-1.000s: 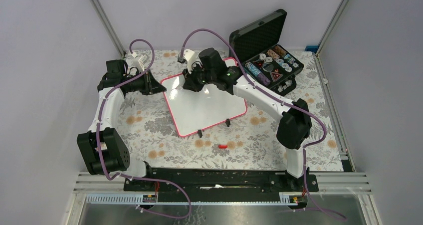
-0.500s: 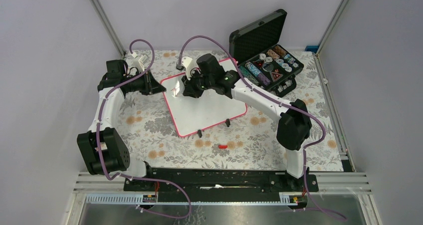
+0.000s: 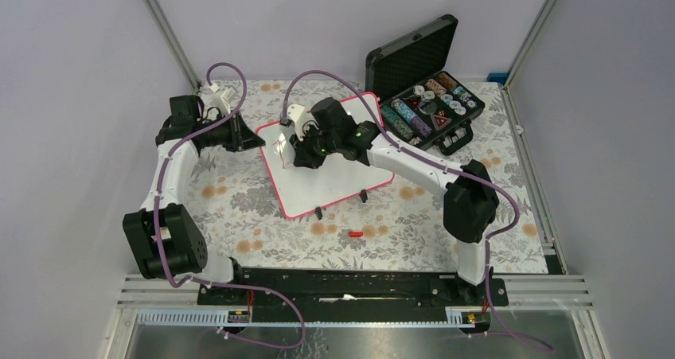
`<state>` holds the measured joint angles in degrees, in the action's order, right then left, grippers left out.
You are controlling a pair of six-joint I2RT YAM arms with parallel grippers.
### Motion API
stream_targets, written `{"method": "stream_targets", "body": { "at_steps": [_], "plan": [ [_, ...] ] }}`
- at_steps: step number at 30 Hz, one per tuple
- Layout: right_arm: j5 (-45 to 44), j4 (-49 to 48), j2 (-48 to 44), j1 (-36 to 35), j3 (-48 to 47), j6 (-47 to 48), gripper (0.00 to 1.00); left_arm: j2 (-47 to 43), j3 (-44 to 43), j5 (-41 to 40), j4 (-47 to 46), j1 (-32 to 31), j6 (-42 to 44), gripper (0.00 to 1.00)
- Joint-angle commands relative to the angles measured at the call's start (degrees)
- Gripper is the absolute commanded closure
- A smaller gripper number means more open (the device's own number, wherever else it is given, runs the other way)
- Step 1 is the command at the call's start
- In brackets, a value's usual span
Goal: Write a sentence on the whiteboard
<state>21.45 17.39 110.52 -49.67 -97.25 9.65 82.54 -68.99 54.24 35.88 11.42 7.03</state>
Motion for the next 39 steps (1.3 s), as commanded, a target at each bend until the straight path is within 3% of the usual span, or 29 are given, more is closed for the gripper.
{"method": "stream_targets", "body": {
  "at_steps": [1, 19, 28, 39],
  "plan": [
    [-2.74, -1.4, -0.95, -0.68, -0.55, 0.75, 1.0, -1.77, -0.44, -1.56, -3.18, -0.94, 3.07, 1.0],
    [-1.82, -0.28, 1.12, -1.71, -6.37, -0.32, 1.0, -1.47, -0.56, -1.76, -3.18, -0.92, 2.82, 1.0],
    [3.56, 2.81, -5.34, -0.54, -4.71, -0.46, 1.0, -1.84, -0.44, -1.85, -3.18, -0.88, 2.9, 1.0],
    [-0.26, 2.6, -6.46, 1.77, -1.04, 1.06, 1.0, -2.03, -0.46, -1.68, -3.18, -0.92, 2.82, 1.0]
  ]
}}
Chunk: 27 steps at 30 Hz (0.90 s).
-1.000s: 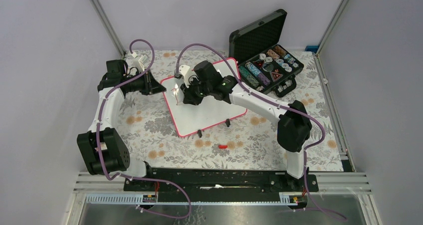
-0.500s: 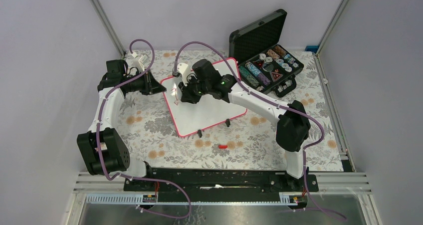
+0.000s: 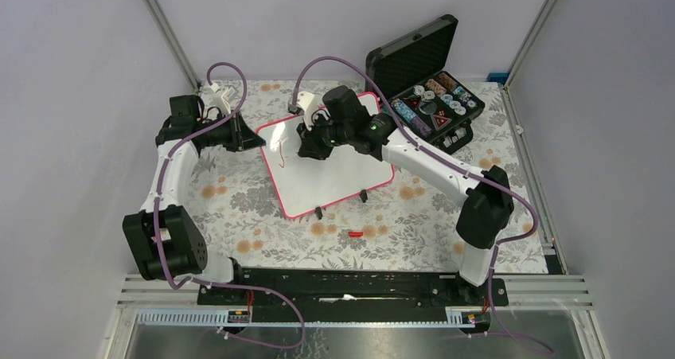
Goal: Write a sentence on the whiteboard
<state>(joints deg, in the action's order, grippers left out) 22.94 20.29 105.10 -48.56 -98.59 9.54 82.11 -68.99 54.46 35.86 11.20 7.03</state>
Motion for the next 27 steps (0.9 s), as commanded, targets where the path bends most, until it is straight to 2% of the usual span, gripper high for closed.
{"method": "stream_targets", "body": {
  "at_steps": [1, 27],
  "plan": [
    [-2.11, -0.37, -0.77, 0.61, 0.18, 1.18, 1.0, -1.57, -0.48, -1.85, -3.16, -0.63, 2.82, 1.0],
    [-5.62, -1.28, 4.46, 0.51, -3.85, 0.68, 1.0, -1.61, -0.27, -1.57, -3.16, -0.66, 2.99, 1.0]
  ]
}}
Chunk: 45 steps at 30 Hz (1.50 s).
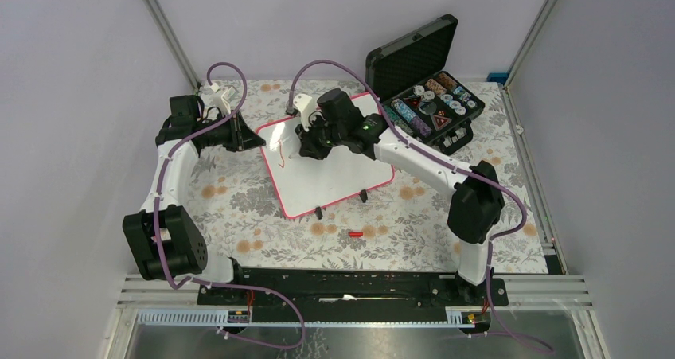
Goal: Write a sentence on the whiteboard
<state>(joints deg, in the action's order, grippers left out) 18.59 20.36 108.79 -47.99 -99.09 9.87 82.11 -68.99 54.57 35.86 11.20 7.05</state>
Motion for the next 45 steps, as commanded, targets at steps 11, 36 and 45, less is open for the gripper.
{"method": "stream_targets", "body": {
  "at_steps": [11, 36, 45],
  "plan": [
    [-1.08, -1.09, 2.08, -1.12, -3.97, 0.59, 1.0, -1.51, -0.36, -1.81, -3.16, -0.68, 3.06, 1.0],
    [-2.04, -1.15, -1.26, -1.13, 2.26, 2.25, 1.0, -1.6, -0.28, -2.24, -3.16, -0.7, 2.98, 1.0],
    [-3.54, -0.71, -2.77, 0.19, 2.89, 2.87, 1.0, -1.77, -0.31, -2.34, -3.17, -0.69, 2.97, 1.0]
  ]
}}
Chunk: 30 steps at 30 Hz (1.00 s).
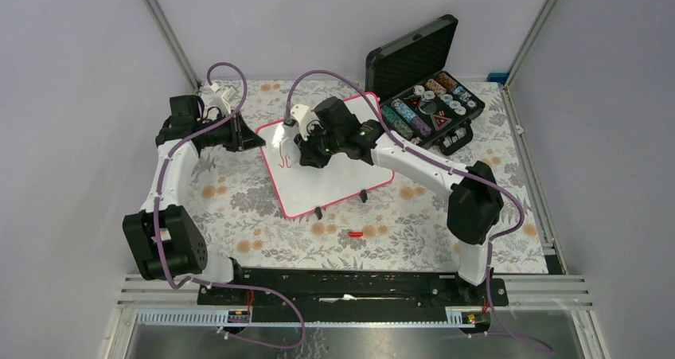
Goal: Write a sentence on the whiteboard
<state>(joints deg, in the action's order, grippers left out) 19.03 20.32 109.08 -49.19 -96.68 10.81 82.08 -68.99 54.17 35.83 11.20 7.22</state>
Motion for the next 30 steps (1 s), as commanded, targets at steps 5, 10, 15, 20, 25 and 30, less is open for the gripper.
{"method": "stream_targets", "body": {
  "at_steps": [5, 10, 15, 20, 25, 30],
  "plan": [
    [-4.73, -0.7, -3.09, 2.24, -0.27, 2.02, 1.0, -1.67, -0.29, -1.96, -3.14, -0.67, 2.82, 1.0],
    [-4.67, -0.7, -2.42, 2.35, -1.95, 1.68, 1.0, -1.49, -0.39, -1.88, -3.14, -0.67, 2.8, 1.0],
    [-4.27, -0.41, -0.83, 2.29, -4.52, 0.69, 1.0, -1.56, -0.37, -1.79, -3.14, -0.66, 2.9, 1.0],
    [-4.29, -0.01, 0.27, 2.17, -6.77, 0.35, 1.0, -1.58, -0.37, -1.78, -3.14, -0.66, 2.88, 1.0],
    [-4.09, 0.69, 1.44, 1.29, -7.65, 0.76, 1.0, -1.49, -0.44, -1.7, -3.13, -0.68, 2.88, 1.0],
    [-3.87, 0.7, 2.02, 0.44, -7.44, 0.71, 1.0, -1.58, -0.36, -1.78, -3.14, -0.66, 2.93, 1.0]
  ]
}}
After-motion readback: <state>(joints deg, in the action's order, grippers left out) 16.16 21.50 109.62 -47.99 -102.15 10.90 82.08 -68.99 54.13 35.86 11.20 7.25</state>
